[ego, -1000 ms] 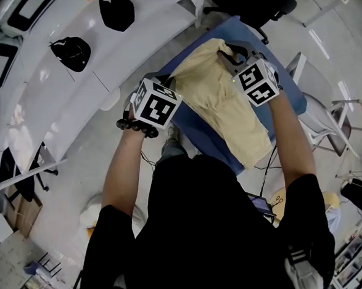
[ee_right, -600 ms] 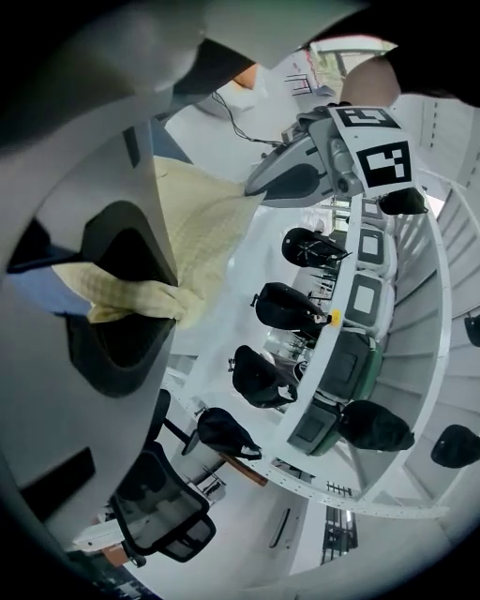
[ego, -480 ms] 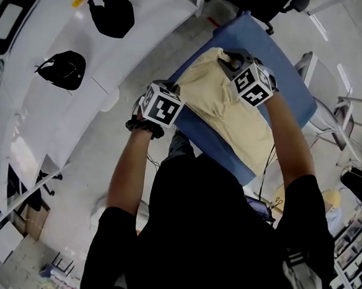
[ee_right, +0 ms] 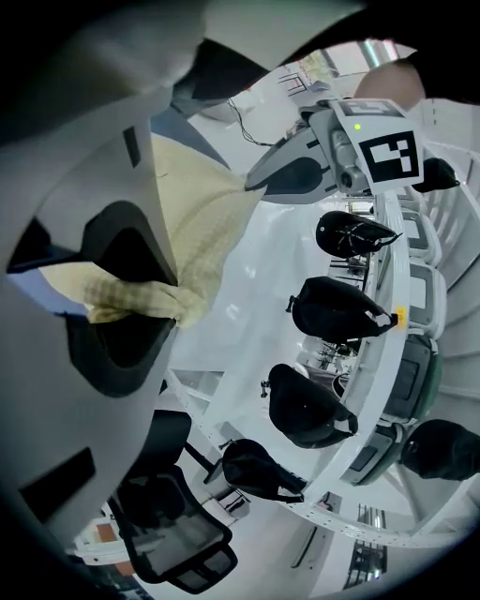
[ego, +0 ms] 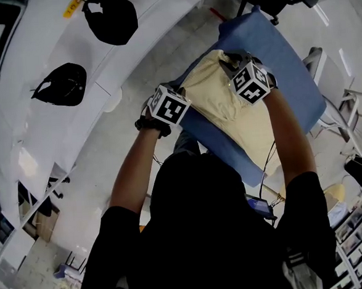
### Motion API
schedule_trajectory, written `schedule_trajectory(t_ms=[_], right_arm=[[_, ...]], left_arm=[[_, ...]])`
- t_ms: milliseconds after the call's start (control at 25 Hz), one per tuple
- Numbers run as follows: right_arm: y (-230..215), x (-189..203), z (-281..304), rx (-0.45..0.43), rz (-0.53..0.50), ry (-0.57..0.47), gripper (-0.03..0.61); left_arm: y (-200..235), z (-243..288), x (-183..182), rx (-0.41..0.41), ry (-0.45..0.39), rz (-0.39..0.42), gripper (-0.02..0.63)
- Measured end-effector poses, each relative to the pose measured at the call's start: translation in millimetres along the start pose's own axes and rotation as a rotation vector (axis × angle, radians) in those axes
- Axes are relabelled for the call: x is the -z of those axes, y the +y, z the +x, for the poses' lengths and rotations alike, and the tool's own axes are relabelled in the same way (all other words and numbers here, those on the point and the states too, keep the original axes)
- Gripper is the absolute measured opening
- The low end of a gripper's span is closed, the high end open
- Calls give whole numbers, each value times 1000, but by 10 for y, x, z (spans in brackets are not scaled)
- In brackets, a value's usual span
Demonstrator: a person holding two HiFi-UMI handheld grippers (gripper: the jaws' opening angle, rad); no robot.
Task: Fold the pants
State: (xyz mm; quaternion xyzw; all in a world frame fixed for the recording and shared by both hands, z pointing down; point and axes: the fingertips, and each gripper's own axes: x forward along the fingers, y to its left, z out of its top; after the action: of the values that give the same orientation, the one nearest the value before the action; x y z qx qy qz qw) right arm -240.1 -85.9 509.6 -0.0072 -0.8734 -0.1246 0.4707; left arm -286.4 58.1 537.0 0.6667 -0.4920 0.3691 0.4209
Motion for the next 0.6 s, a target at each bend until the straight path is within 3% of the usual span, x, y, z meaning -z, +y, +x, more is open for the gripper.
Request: schedule_trajectory(t_ms=[240, 600], right_arm=[[-27, 18, 10, 0, 8, -32, 83], [115, 356, -628, 39, 27, -79, 83]], left_arm=[[6, -12, -47, 17, -18, 38, 32], [-544, -201, -151, -13, -58, 99, 32]])
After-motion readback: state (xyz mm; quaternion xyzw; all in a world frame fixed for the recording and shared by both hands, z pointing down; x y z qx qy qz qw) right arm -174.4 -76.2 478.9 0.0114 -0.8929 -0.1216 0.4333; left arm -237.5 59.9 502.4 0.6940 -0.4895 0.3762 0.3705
